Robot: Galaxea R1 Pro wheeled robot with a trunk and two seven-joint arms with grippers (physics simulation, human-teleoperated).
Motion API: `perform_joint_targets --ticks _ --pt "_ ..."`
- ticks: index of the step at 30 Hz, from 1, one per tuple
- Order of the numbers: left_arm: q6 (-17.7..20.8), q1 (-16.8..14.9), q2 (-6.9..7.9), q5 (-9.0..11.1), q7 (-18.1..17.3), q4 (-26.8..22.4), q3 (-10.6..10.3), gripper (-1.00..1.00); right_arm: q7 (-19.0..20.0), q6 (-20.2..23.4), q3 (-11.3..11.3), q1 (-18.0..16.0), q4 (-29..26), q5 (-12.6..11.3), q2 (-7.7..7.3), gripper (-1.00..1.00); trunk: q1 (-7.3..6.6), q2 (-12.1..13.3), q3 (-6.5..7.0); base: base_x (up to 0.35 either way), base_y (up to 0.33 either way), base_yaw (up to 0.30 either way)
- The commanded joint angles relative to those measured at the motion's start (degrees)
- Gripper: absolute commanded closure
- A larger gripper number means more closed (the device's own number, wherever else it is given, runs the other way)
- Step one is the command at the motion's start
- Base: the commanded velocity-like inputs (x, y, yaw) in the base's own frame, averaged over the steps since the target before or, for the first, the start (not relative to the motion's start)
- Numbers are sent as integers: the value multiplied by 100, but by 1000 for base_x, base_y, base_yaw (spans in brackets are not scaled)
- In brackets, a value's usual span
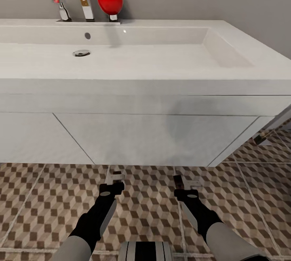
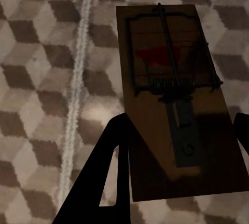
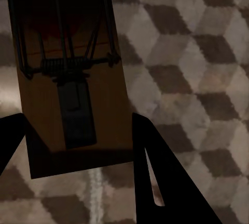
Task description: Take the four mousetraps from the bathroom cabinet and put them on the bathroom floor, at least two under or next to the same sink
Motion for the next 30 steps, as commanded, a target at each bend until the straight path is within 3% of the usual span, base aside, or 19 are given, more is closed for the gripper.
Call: perform_joint_targets --ticks 1,14,30 --pt "32 -2 4 22 55 -8 -22 100 -45 24 48 -2 -13 -72 -5 100 -1 -2 -4 0 0 0" --pt "32 -2 22 21 55 4 -38 100 -45 24 48 -2 -22 -73 -5 100 -1 -2 -4 144 0 0" --pt "32 -2 23 26 55 3 -30 100 -45 24 51 -2 -22 -74 -5 100 -1 -2 -4 15 0 0"
